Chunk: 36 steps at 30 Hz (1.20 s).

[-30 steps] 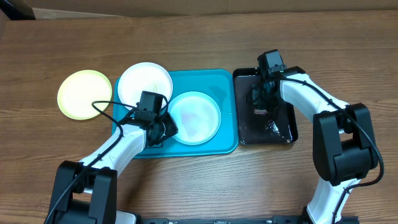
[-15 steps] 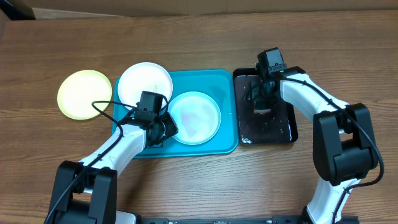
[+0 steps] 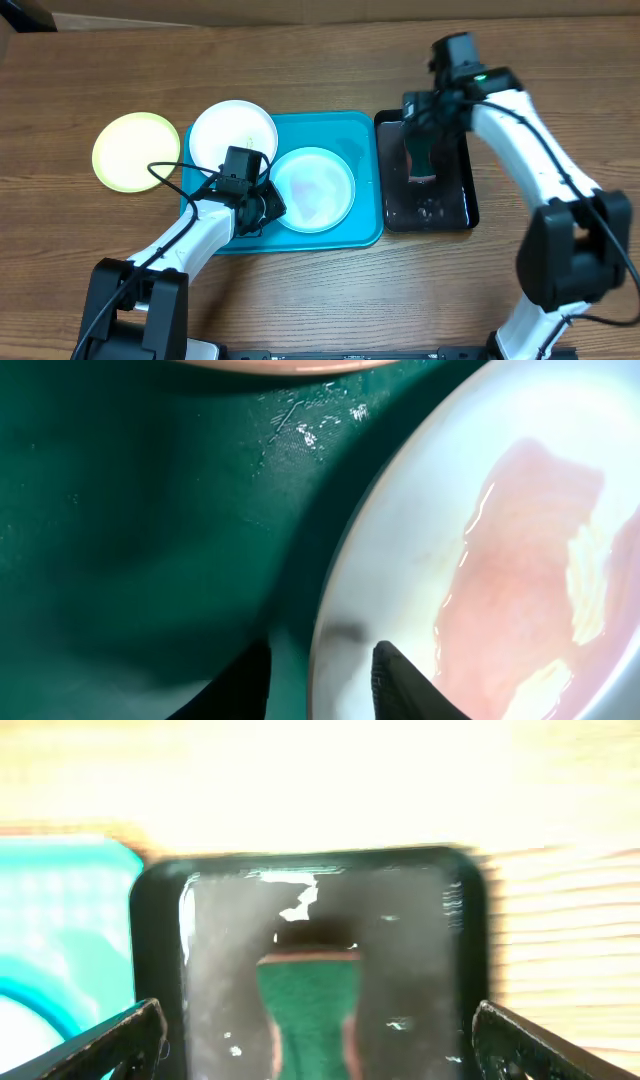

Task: Clean dirty plates on tray and stack at the side
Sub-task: 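Raise the right gripper away to the right side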

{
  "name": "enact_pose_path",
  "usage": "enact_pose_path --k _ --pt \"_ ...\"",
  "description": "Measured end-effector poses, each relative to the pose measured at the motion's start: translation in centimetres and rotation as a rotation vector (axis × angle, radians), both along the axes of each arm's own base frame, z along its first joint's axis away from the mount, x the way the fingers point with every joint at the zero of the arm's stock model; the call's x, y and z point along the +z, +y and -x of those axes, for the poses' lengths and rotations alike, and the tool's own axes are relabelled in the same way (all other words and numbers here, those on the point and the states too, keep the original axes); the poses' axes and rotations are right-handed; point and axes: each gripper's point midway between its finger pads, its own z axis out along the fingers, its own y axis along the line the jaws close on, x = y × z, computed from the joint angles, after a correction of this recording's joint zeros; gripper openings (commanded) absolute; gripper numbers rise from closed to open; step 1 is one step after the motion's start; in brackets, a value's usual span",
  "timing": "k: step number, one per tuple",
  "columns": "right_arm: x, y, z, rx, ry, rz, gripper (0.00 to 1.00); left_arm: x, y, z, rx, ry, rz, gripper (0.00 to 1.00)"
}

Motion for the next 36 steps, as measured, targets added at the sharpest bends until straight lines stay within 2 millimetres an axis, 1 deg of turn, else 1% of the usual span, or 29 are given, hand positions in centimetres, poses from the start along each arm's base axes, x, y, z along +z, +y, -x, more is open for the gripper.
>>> enact_pose_path --k 1,3,4,6,9,10,12,19,24,30,33,35,36 --pt "0.8 -1.1 -0.2 -0.024 -0.013 -0.002 1.00 0.0 0.0 0.0 0.000 0.000 0.000 0.30" --pt "1.4 -3.3 -0.2 -0.073 -0.014 0.001 1.00 0.0 0.0 0.0 -0.001 0.001 -0.001 0.30" --pt "1.4 -4.9 0.0 -0.107 -0.002 0.004 1.00 0.0 0.0 0.0 -0.001 0.001 -0.001 0.30" --pt "1.1 -7.1 0.4 -0.155 0.021 0.010 1.00 0.0 0.0 0.0 -0.001 0.001 -0.001 0.30" --pt "1.1 -9.3 0.5 -0.204 0.026 0.015 1.00 0.0 0.0 0.0 -0.002 0.001 -0.001 0.29" --pt "1.1 -9.6 0.6 -0.212 0.026 0.015 1.00 0.0 0.0 0.0 -0.002 0.001 -0.001 0.29" --pt "1.1 -10.0 0.6 -0.221 0.027 0.016 1.00 -0.1 0.0 0.0 -0.002 0.002 -0.001 0.29" --pt "1.1 -10.1 0.6 -0.222 0.027 0.016 1.00 -0.1 0.0 0.1 -0.002 0.003 -0.001 0.29" --pt "1.1 -10.1 0.6 -0.222 0.027 0.016 1.00 -0.1 0.2 0.8 -0.006 0.047 -0.014 0.25" --pt "1.1 -10.1 0.6 -0.222 0.027 0.015 1.00 -0.2 0.4 0.9 -0.021 0.060 -0.030 0.23" --pt "1.1 -10.1 0.6 -0.222 0.026 0.015 1.00 -0.3 0.3 0.8 -0.022 0.059 -0.030 0.14" --pt "1.1 -10.1 0.6 -0.223 0.027 0.016 1.00 -0.3 0.3 0.6 -0.025 0.058 -0.030 0.04" --pt "1.1 -10.1 0.6 -0.223 0.026 0.016 1.00 -0.3 0.3 0.6 -0.026 0.058 -0.030 0.04"
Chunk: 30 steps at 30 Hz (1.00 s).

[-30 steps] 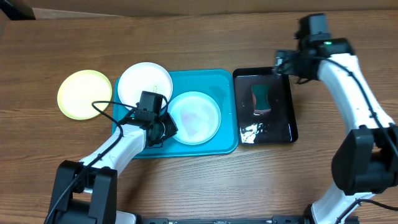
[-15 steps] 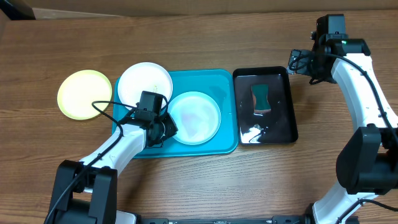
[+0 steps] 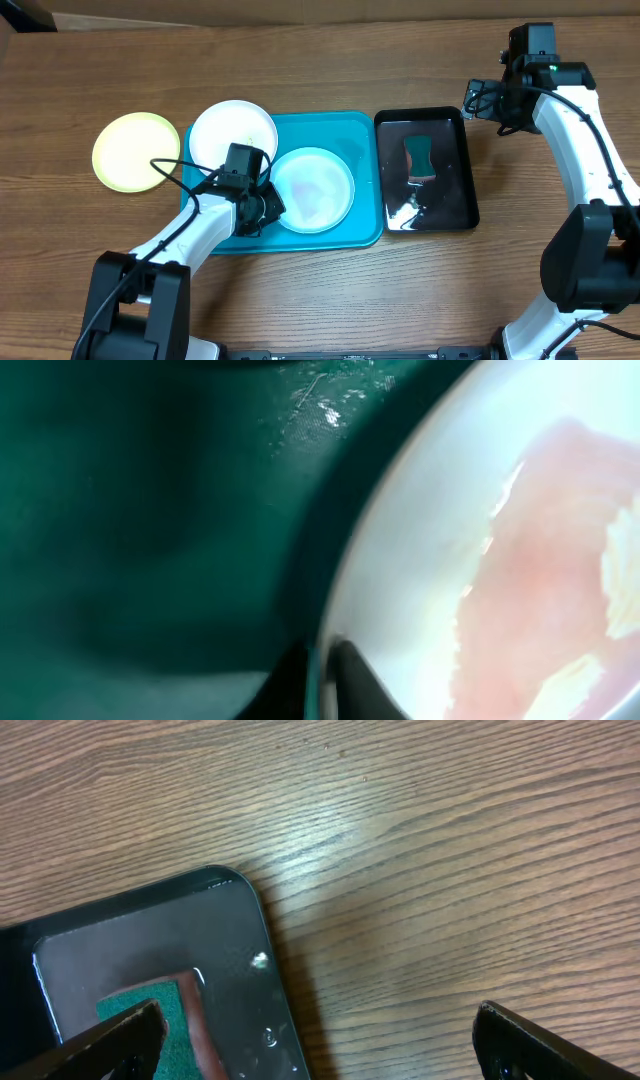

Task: Clean dirty plates on tray and stack at the side
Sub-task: 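Raise the right gripper away to the right side, then lift the light-blue plate off the teal tray with the left gripper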

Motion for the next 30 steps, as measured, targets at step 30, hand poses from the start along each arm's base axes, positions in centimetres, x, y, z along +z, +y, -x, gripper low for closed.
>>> enact_pose_path --k 30 --pt "0.0 0.0 0.0 0.000 0.001 0.000 1.00 10.2 -1.6 -7.2 -0.243 -0.195 -0.059 0.04"
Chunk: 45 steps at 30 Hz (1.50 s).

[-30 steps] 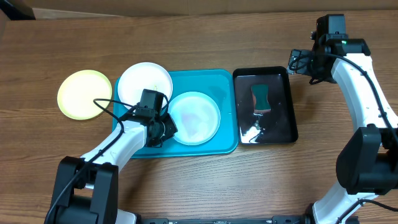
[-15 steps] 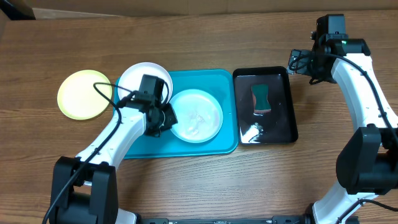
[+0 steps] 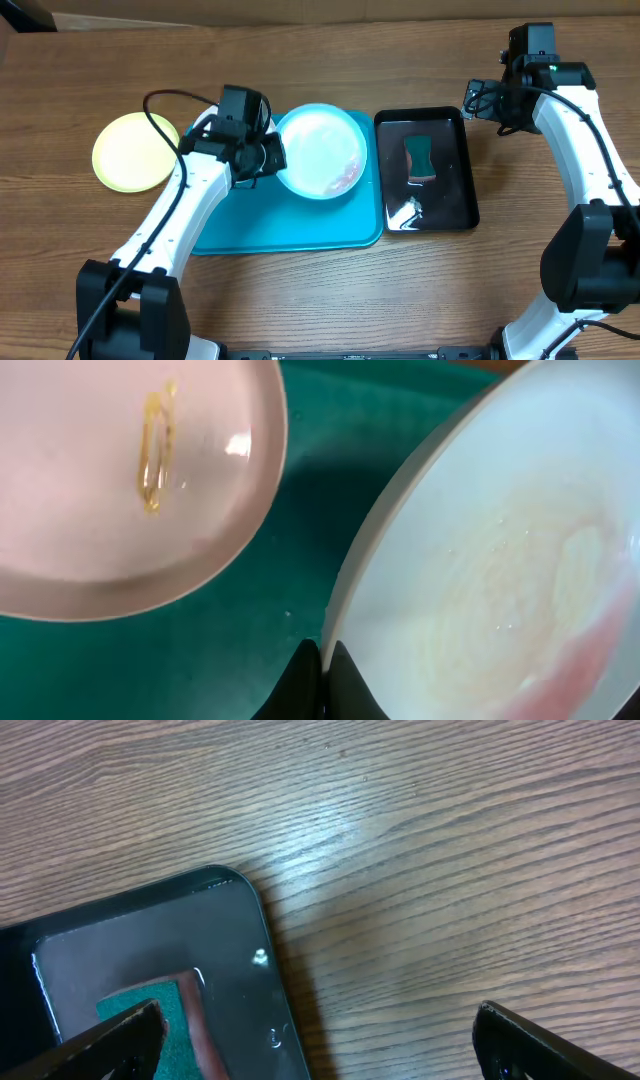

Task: Clean dirty plates on tray and stack at the side

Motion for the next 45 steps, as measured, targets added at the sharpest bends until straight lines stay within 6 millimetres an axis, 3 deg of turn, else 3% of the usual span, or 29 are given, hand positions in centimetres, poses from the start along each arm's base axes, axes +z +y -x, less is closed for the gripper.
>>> enact_pose_path --k 4,17,30,37,41,45 --pt "0.0 0.0 0.0 0.000 0.000 0.000 1.00 1.7 -1.0 -0.8 -0.034 -0.046 -0.011 0.04" --pt "0.0 0.0 0.0 0.000 -0.001 0.000 1.00 6.2 -8.5 -0.8 -0.188 -0.226 -0.142 0.04" --pt "0.0 0.0 0.0 0.000 -0.001 0.000 1.00 7.0 -9.2 -1.3 -0.182 -0.281 -0.169 0.04" --pt "0.6 -0.1 -1.3 -0.006 -0.057 -0.007 1.00 7.5 -10.5 -1.4 -0.196 -0.318 -0.150 0.04" --pt "0.7 -2.0 -1.5 -0.080 -0.076 -0.076 1.00 7.9 -11.9 -1.2 -0.221 -0.345 -0.137 0.04" --pt "0.9 -6.9 -0.9 -0.203 -0.098 -0.189 1.00 8.2 -12.8 -0.9 -0.235 -0.367 -0.140 0.04"
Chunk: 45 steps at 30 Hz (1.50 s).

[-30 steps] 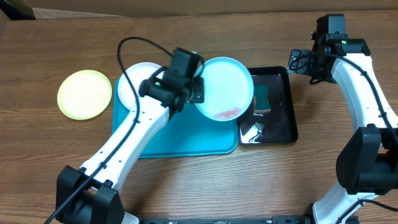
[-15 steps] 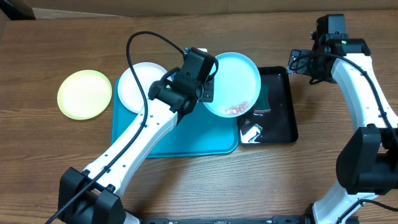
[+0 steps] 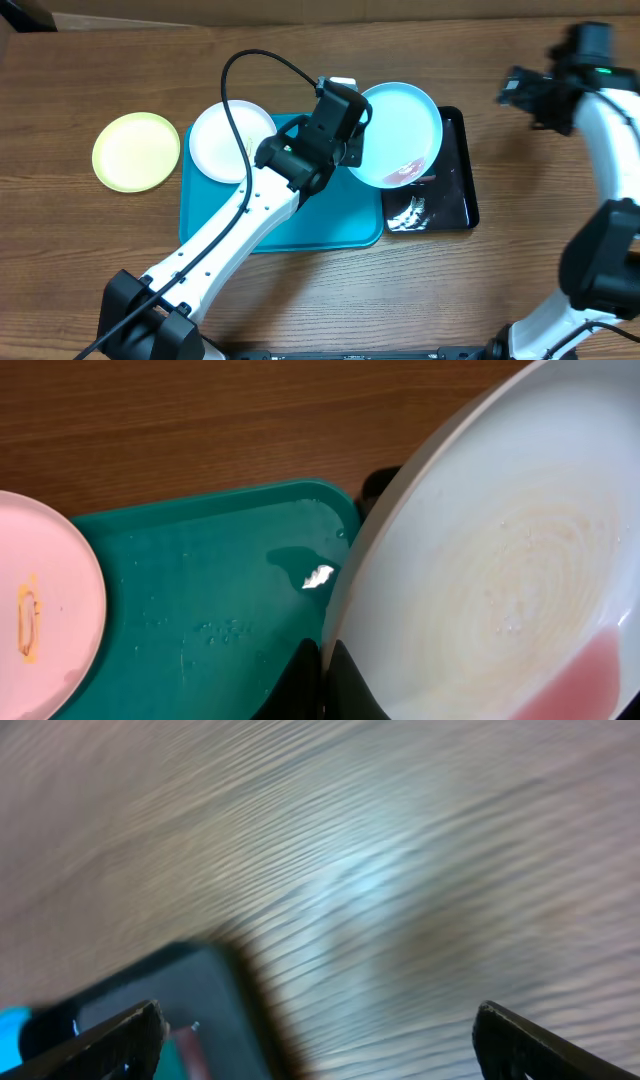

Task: Clean dirty plates on tray and stack at the side

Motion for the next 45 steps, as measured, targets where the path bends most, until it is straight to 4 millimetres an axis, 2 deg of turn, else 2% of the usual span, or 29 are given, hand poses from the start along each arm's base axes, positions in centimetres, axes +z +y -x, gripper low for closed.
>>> enact_pose_path --k 3,6,10,14,19,24,31,39,45 --pt "0.2 -4.8 1.2 -0.113 -0.021 -0.072 1.00 0.4 -0.5 -0.1 -0.005 -0.027 -0.001 0.04" --pt "0.4 -8.1 2.5 -0.190 -0.036 -0.114 1.00 1.0 -1.1 -0.4 -0.010 -0.059 0.006 0.04" --pt "0.5 -11.0 3.7 -0.254 -0.052 -0.143 1.00 1.7 -1.5 -0.8 -0.011 -0.106 -0.001 0.04" --pt "0.6 -12.4 4.4 -0.288 -0.060 -0.154 1.00 2.7 -1.9 -1.6 -0.014 -0.161 0.008 0.04" --pt "0.6 -13.0 4.8 -0.303 -0.063 -0.160 1.00 4.2 -2.7 -2.6 -0.058 -0.254 -0.013 0.04" --pt "0.6 -12.9 4.7 -0.299 -0.066 -0.165 1.00 4.9 -4.1 -2.2 -0.127 -0.329 -0.099 0.04" --pt "0.6 -12.8 4.7 -0.298 -0.066 -0.166 1.00 7.0 -6.4 -0.7 -0.192 -0.480 -0.267 0.04" --pt "0.6 -12.8 4.7 -0.298 -0.066 -0.167 1.00 10.6 -7.6 0.8 -0.195 -0.663 -0.514 0.04" --pt "0.7 -12.8 4.7 -0.297 -0.066 -0.166 1.00 12.7 -8.9 2.7 -0.211 -0.754 -0.632 0.04"
